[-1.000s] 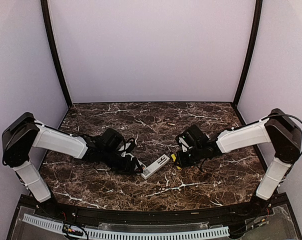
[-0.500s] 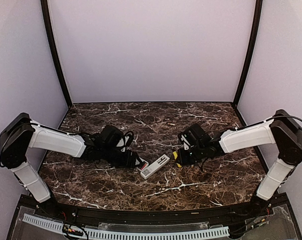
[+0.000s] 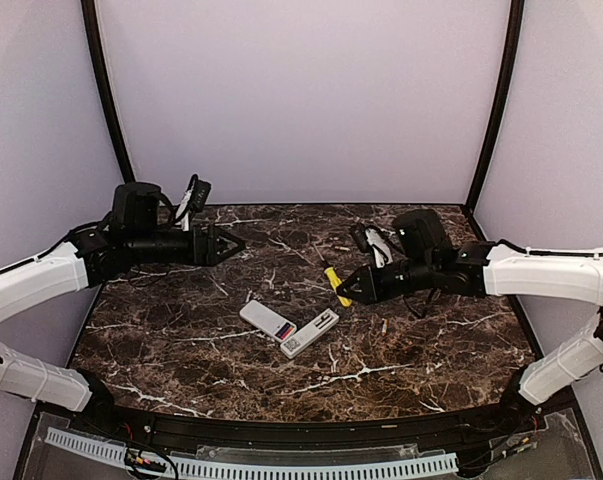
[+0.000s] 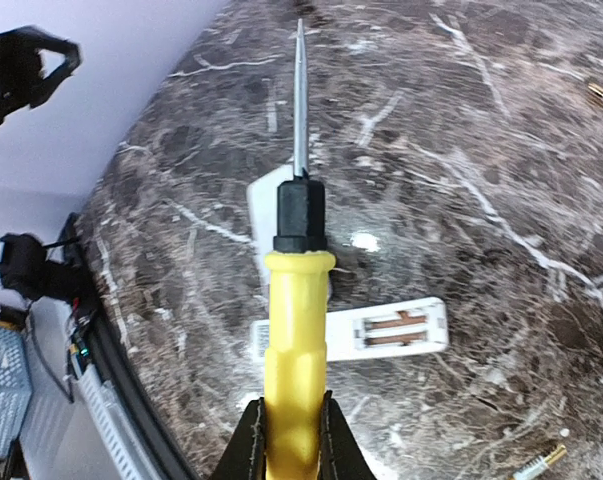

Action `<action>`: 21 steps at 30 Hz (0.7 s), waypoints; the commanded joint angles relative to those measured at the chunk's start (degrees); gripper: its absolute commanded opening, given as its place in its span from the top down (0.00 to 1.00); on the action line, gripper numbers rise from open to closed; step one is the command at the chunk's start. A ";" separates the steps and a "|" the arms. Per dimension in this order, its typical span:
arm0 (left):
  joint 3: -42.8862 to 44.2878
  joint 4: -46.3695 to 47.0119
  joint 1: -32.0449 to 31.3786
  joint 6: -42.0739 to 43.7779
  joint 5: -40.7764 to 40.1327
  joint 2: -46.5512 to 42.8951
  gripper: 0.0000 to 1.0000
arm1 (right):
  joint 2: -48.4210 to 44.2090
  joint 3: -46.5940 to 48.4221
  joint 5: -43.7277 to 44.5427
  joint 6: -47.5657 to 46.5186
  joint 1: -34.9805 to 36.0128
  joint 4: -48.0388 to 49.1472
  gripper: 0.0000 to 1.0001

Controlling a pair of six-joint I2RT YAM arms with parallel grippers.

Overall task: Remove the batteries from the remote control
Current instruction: Pass from the right arm to the left

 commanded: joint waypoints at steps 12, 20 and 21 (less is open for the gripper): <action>3.10 2.58 1.11 1.98 25.20 -3.05 0.28 | -0.48 12.58 -31.57 -3.54 2.53 -1.85 1.00; 2.28 8.99 1.11 -3.49 31.39 -2.33 0.28 | 2.59 15.07 -36.30 -3.44 4.45 -1.13 1.00; 2.21 9.47 1.11 -4.40 31.86 -2.32 0.28 | 3.09 15.36 -36.50 -3.43 4.62 -1.13 1.00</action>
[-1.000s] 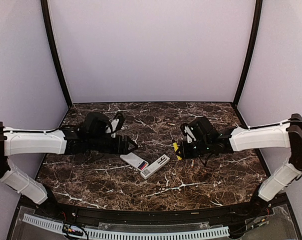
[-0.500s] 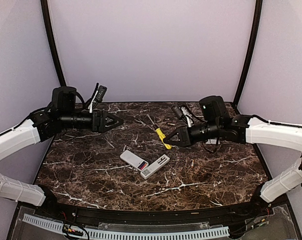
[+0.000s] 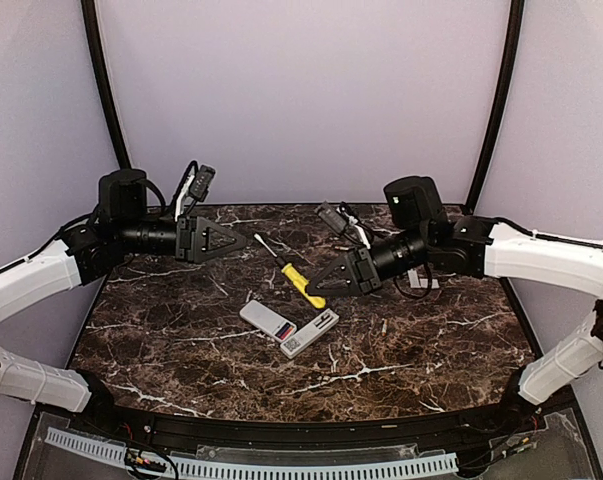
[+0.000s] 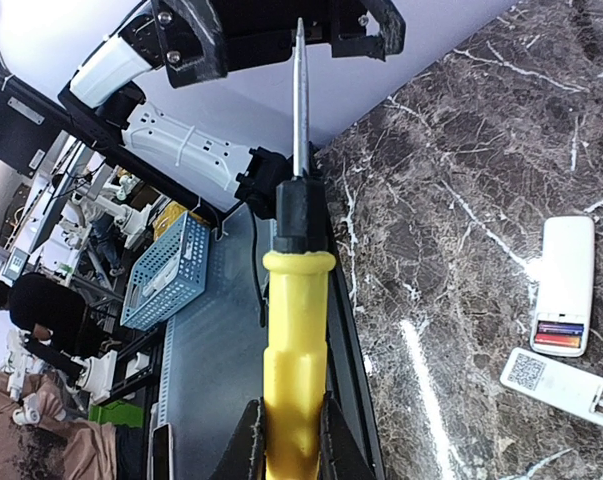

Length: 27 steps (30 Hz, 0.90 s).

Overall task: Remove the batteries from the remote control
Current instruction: Pass from the right arm to the left

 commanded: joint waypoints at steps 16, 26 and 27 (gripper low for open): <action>-1.40 5.65 0.19 -6.19 10.13 1.76 0.55 | 6.16 4.54 -5.75 -0.82 2.35 1.84 1.00; -2.11 6.31 0.19 -6.91 11.12 2.18 0.71 | 6.50 4.93 -5.37 -1.11 2.34 1.98 1.00; -2.17 6.50 0.21 -7.04 11.21 2.21 0.74 | 6.40 4.99 -5.33 -1.11 2.35 2.00 1.00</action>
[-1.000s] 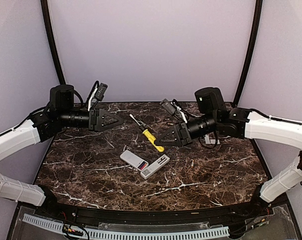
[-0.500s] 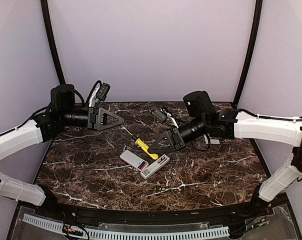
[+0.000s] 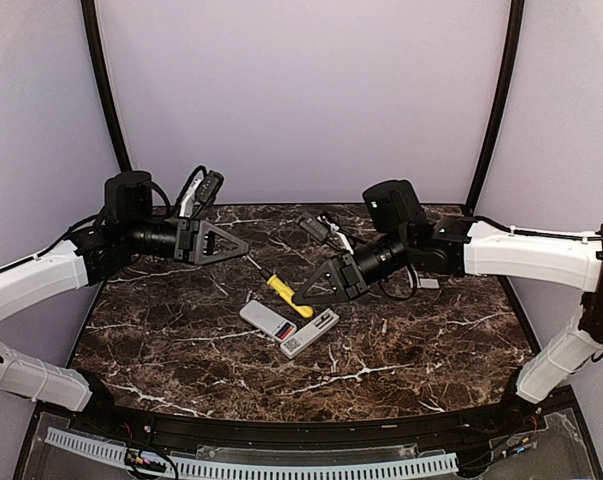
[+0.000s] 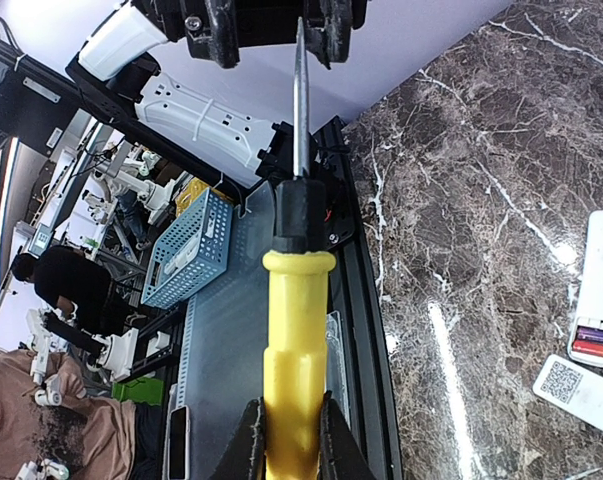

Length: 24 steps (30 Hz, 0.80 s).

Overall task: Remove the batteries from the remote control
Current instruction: Pass from the right arm to the left

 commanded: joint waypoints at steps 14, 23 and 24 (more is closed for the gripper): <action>-2.08 3.14 0.20 -1.98 2.21 0.11 0.94 | -0.45 1.01 0.14 -0.75 0.58 2.67 1.00; -2.78 6.11 0.19 -3.62 1.01 -0.65 1.00 | -1.31 -0.09 3.76 -0.58 0.58 3.53 0.96; -3.29 6.82 0.19 -4.57 0.03 -1.18 1.00 | -1.76 -0.55 4.44 -0.11 0.57 4.55 0.93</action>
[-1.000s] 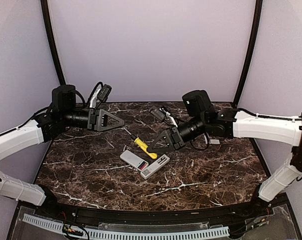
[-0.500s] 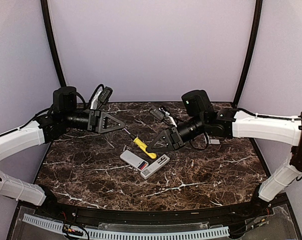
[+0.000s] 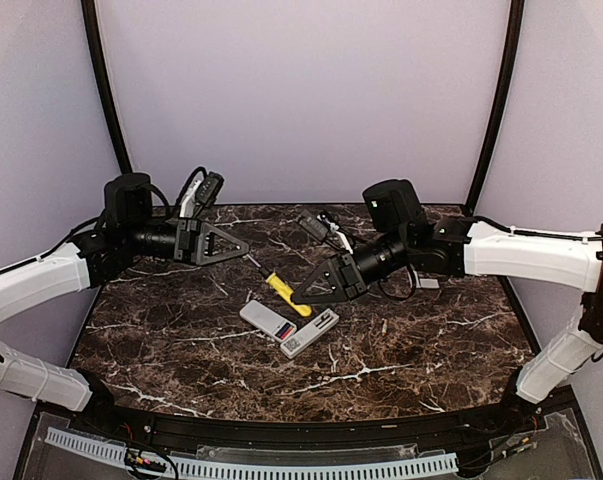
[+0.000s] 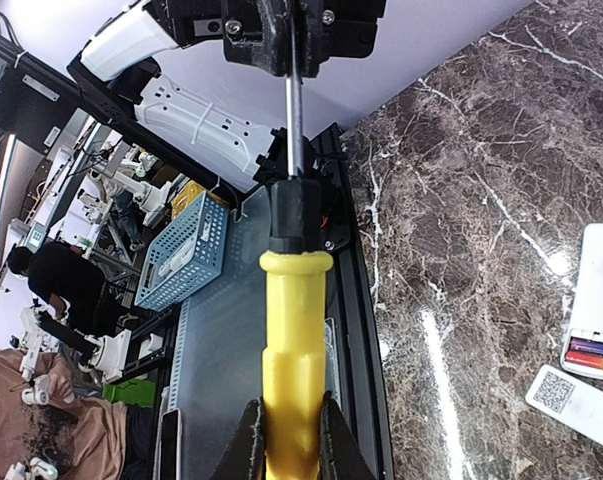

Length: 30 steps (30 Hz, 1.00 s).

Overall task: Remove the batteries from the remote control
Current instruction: Pass from the right arm to the left, then pass from the left arm to the right

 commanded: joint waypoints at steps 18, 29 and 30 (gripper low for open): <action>-11.83 29.69 0.22 -18.08 -19.96 -8.35 1.00 | -9.40 -18.82 28.03 19.86 2.40 43.79 0.24; -12.38 29.66 0.24 -18.28 -18.98 -8.07 1.00 | -3.43 -14.61 26.39 21.73 3.97 49.30 0.33; -12.48 29.41 0.21 -18.24 -18.91 -8.12 1.00 | -2.99 -14.19 26.35 21.72 4.17 49.83 0.33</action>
